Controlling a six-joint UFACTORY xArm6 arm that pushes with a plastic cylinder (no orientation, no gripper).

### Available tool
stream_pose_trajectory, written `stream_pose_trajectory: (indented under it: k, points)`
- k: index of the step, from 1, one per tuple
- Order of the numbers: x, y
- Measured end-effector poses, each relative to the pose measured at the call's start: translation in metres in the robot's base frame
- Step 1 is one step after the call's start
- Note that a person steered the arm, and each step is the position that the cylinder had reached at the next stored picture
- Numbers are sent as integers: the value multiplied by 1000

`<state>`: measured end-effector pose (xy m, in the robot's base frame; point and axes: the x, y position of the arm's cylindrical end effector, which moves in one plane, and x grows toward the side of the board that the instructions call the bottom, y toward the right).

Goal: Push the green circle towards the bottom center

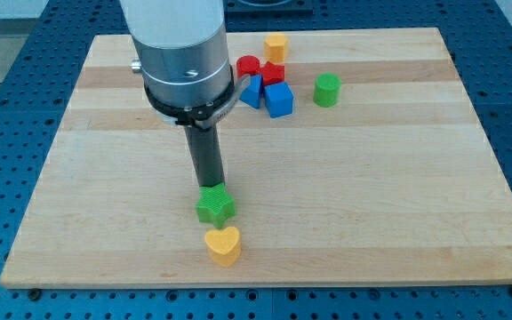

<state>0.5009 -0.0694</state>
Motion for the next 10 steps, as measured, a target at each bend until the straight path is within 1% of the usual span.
stream_pose_trajectory:
  k: [1,2,3,4,5,6,7,8,9,10]
  points:
    - [-41,28]
    - [-99,127]
    - [-153,185]
    - [-195,184]
    - [-210,151]
    - [-209,107]
    - [-185,70]
    - [-148,55]
    - [-121,55]
    - [-111,38]
